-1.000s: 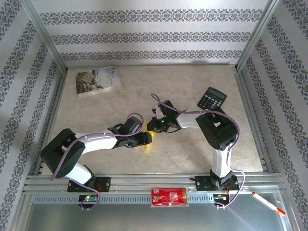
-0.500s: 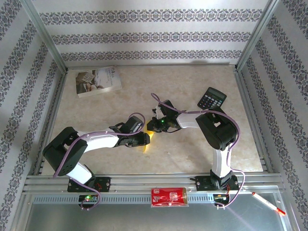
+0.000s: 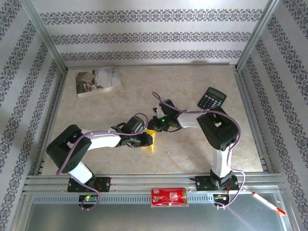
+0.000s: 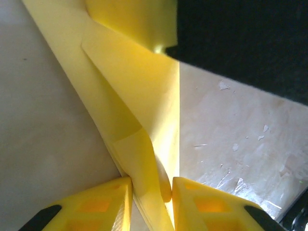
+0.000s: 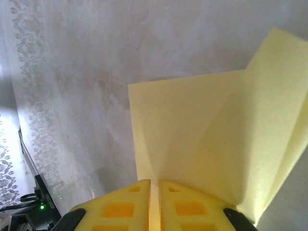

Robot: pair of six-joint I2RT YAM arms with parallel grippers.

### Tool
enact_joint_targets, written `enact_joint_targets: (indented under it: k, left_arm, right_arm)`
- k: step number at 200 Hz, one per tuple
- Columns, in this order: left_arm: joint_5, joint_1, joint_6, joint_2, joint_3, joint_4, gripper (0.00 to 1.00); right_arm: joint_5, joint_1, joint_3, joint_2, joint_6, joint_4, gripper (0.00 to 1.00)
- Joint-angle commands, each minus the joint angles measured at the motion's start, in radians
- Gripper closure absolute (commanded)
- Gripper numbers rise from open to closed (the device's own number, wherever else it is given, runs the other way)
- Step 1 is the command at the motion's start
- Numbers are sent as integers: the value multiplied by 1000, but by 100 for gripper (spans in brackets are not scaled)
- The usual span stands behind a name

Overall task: Fold a paper plane with a square sheet of paper (pick it up from the middle)
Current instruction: Fold the wing for the fifth time at the center of the table.

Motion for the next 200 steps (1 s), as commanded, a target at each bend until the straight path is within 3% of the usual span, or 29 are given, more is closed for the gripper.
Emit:
enact_joint_targets:
  k: [1,104,200]
  left_arm:
    - [42,5,35,13,8,40,75]
    - [107,57,111,60,-1,39,82]
    - [123,68,145,88,15,15,83]
  right_arm:
    - [-18,-7,-20,-37,9,6,87]
    - [-39,-29,-50,-84,-14,-15,83]
    - [-56,-37,-60,-95,-43,-51,83]
